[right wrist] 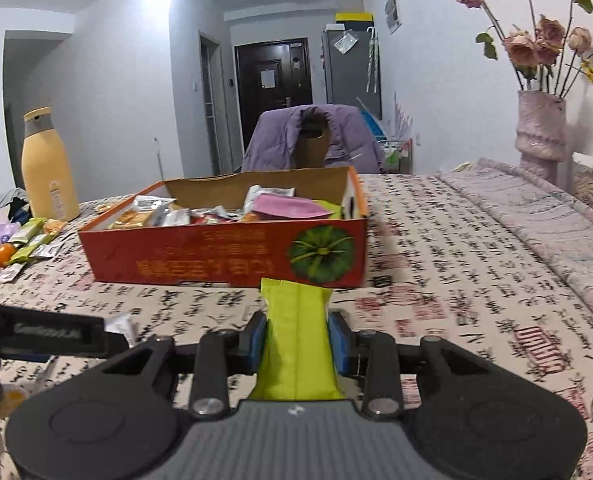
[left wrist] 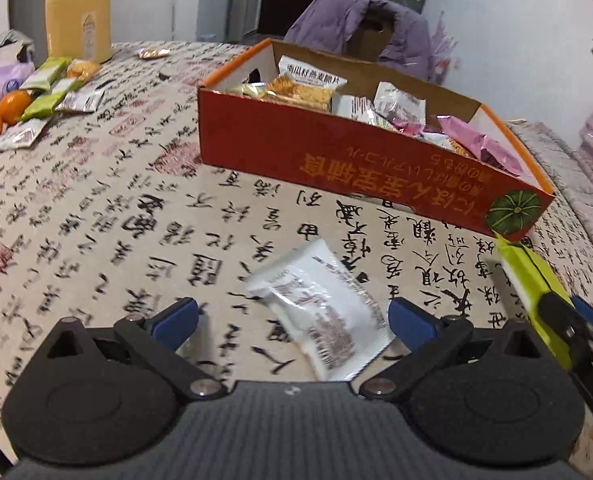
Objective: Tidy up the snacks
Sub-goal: 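Grasp a white sachet with the left gripper while the right holds the green bar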
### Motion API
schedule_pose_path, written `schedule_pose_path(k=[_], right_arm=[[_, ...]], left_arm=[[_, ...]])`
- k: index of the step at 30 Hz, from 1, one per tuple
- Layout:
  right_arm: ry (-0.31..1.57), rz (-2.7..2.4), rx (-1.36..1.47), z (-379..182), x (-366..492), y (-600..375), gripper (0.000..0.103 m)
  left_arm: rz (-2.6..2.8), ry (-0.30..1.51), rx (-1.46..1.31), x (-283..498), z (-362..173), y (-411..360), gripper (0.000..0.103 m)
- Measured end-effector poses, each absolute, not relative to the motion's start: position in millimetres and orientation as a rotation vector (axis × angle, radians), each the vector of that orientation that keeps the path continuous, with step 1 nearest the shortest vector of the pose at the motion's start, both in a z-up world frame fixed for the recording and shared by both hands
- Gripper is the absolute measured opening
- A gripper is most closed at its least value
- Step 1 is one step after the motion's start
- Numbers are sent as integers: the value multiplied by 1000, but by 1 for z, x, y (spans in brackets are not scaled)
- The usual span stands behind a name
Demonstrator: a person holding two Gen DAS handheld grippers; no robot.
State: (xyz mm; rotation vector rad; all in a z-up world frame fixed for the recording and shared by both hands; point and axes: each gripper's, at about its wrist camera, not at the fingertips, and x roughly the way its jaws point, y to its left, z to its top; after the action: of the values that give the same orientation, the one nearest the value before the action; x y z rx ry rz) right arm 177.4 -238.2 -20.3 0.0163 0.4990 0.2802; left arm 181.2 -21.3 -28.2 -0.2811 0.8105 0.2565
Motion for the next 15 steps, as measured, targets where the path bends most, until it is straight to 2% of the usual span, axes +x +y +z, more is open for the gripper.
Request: schedule_pose_path(k=[8, 10, 13, 15], right_arm=[[482, 311, -10, -22, 174, -235, 33], [475, 317, -17, -22, 172, -234, 33], [474, 319, -17, -22, 172, -233, 33], [474, 318, -17, -22, 172, -233, 32]], left_arm=[[356, 819, -264, 196, -31, -38, 102], [359, 818, -244, 197, -31, -42, 96], [360, 813, -223, 196, -30, -45, 82], [343, 806, -218, 193, -28, -47, 63]])
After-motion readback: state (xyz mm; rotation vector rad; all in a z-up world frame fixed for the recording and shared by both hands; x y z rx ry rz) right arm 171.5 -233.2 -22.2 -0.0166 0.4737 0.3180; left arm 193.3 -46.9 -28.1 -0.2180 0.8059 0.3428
